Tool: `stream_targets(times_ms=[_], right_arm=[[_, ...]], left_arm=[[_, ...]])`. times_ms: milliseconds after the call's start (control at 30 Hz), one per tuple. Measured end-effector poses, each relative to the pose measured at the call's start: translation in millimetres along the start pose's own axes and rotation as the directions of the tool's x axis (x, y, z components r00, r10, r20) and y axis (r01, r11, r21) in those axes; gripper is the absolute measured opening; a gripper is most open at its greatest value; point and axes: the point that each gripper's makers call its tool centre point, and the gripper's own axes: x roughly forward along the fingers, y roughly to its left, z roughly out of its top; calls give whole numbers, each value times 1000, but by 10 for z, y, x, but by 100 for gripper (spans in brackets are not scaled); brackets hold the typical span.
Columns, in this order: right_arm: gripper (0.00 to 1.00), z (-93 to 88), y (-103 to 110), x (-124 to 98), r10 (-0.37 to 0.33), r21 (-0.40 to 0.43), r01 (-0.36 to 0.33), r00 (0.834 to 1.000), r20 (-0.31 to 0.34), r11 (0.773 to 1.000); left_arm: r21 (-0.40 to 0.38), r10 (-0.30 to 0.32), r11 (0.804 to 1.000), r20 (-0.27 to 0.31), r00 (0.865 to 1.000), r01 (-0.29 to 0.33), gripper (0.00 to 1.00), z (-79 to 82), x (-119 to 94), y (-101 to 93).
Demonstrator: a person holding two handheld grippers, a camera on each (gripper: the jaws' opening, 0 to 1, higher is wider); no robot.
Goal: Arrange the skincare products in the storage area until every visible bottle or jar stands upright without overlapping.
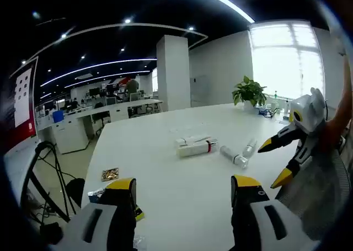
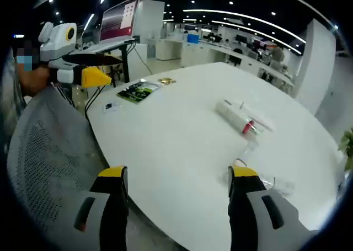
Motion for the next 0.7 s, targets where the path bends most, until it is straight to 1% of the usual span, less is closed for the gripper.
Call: stream_targets(times_ms=[133, 233, 333, 400, 467, 533, 633, 700], right_arm=[[70, -25, -31, 5, -6, 20, 6, 1000, -8, 1000], [71, -49, -47, 6, -17, 16, 18, 1000, -19, 1000], [71, -22, -84, -15, -36, 14, 36, 999, -3, 999], [71, -26, -111, -23, -46, 18, 46, 999, -4, 999], [72, -46, -134, -17, -50, 27, 50, 999, -14, 998], [73, -57, -128, -11, -48, 26, 48, 999, -18, 998], [73, -77, -109, -1, -45, 9, 45, 999, -29, 999], [73, -61, -110, -9, -46, 8, 46, 999, -21, 999]], left_arm=[[-2, 2, 1000, -8, 1000, -2, 72, -16, 8, 7], [8, -17, 1000, -31, 999, 18, 72, -63, 28, -41], [15, -34, 999, -38, 999, 34, 72, -76, 31, -75], [21, -27, 999, -36, 999, 27, 72, -70, 31, -65], [9, -14, 1000, -33, 999, 15, 73, -59, 31, -36], [7, -11, 1000, -33, 999, 11, 76, -58, 34, -28], [11, -5, 1000, -46, 999, 5, 83, -85, 56, -24], [13, -5, 1000, -41, 999, 6, 86, -78, 51, -27]])
